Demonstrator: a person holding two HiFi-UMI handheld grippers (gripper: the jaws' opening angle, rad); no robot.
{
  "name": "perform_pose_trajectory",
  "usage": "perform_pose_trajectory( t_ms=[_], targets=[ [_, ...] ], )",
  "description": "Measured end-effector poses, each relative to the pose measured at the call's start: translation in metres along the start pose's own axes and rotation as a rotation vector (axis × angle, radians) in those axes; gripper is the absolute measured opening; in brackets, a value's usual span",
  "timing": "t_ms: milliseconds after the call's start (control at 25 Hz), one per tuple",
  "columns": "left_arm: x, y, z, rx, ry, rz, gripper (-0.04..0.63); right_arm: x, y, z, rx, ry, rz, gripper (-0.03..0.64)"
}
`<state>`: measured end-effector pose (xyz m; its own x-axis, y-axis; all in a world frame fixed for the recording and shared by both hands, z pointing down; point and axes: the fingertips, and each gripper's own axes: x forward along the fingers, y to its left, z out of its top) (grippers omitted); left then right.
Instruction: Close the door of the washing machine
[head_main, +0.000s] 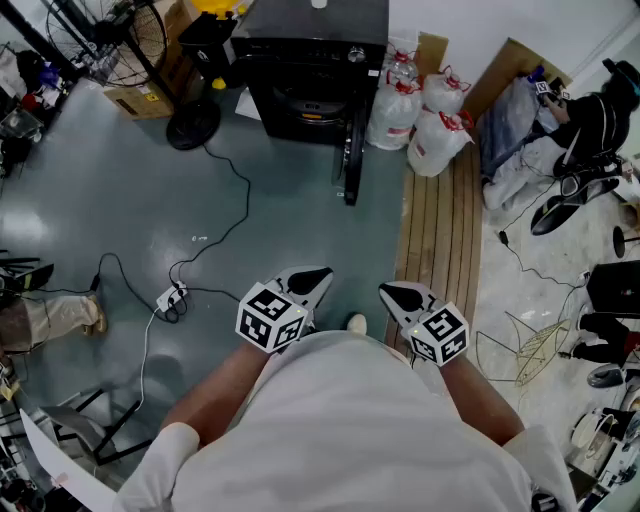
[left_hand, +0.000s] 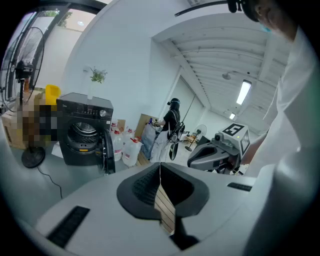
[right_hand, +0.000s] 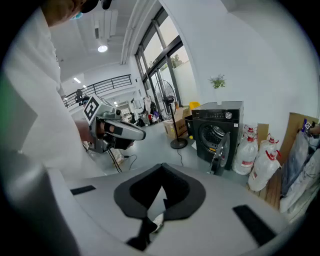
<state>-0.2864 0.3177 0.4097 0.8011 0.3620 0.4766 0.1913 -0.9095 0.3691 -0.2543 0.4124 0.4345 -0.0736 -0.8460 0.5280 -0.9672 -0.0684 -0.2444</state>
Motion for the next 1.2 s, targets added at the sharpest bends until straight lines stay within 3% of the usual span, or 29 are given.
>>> perform_pose_trajectory(
  t_ms=[760, 960, 1200],
  targets=[
    [0.04, -0.033, 0.011, 0.008, -0.011, 0.078, 0.018, -0.043, -0.041, -0.019, 0.011, -0.019, 0.035, 0.009],
    [0.054, -0.042, 0.015, 0.017, -0.018, 0.124, 0.02, -0.057, -0.063, -0.026, 0.021, -0.029, 0.033, 0.074],
    [0.063, -0.04, 0.016, 0.008, -0.02, 0.156, 0.021, -0.053, -0.08, -0.031, 0.028, -0.033, 0.05, 0.077]
  ],
)
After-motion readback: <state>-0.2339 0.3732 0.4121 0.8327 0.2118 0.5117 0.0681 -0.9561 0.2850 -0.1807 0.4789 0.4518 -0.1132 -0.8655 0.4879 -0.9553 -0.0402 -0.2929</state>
